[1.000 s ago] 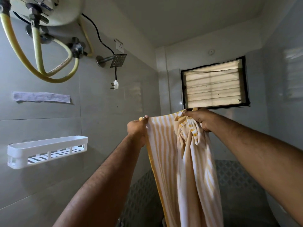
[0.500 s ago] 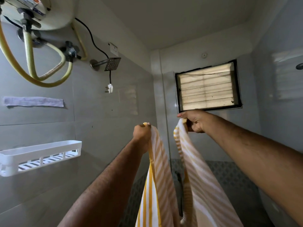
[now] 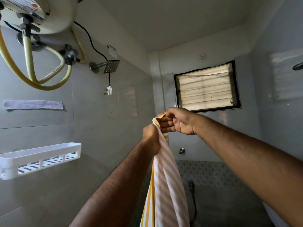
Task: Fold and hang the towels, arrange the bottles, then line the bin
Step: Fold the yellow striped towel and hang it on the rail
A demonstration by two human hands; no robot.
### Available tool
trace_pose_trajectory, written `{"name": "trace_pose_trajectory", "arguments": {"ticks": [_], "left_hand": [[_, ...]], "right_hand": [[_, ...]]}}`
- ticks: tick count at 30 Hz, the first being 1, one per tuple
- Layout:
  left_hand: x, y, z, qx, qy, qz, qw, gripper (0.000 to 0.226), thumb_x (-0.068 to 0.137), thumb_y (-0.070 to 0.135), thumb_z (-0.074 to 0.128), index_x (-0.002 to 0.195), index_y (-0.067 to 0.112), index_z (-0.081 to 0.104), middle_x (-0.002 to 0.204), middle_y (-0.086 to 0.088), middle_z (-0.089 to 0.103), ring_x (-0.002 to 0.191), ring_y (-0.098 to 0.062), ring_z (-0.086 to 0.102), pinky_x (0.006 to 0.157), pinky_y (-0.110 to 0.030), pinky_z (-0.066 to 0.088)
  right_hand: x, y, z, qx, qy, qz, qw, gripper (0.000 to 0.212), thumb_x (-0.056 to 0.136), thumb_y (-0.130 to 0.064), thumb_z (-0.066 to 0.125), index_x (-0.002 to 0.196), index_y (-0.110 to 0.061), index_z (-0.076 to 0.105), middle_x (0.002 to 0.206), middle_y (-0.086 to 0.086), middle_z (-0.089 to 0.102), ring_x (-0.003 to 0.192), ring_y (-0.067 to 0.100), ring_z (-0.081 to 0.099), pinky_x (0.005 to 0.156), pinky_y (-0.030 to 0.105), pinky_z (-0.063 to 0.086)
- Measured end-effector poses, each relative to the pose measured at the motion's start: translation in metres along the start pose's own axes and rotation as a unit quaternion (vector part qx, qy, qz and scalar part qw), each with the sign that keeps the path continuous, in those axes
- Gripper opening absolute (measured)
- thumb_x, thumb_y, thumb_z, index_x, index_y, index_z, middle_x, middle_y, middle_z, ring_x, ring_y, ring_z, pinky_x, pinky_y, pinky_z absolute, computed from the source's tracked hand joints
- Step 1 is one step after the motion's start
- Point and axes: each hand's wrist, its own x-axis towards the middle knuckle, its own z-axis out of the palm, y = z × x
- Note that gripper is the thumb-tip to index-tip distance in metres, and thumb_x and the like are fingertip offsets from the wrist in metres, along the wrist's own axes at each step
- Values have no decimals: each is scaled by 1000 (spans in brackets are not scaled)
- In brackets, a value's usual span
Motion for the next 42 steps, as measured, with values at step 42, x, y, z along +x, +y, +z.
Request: {"name": "trace_pose_trajectory", "arguments": {"ticks": [42], "left_hand": [[32,-15,-36,132,-107,79,982,32,96,25,68,103,-5,76,94,-25,76,80,-30,72,83,-44,62]], "right_hand": [[19,35,-4,-198,163,-58,965,11,90,-14,78,94,-8,69,72,6,75,60,14,73,55,29,59]]}}
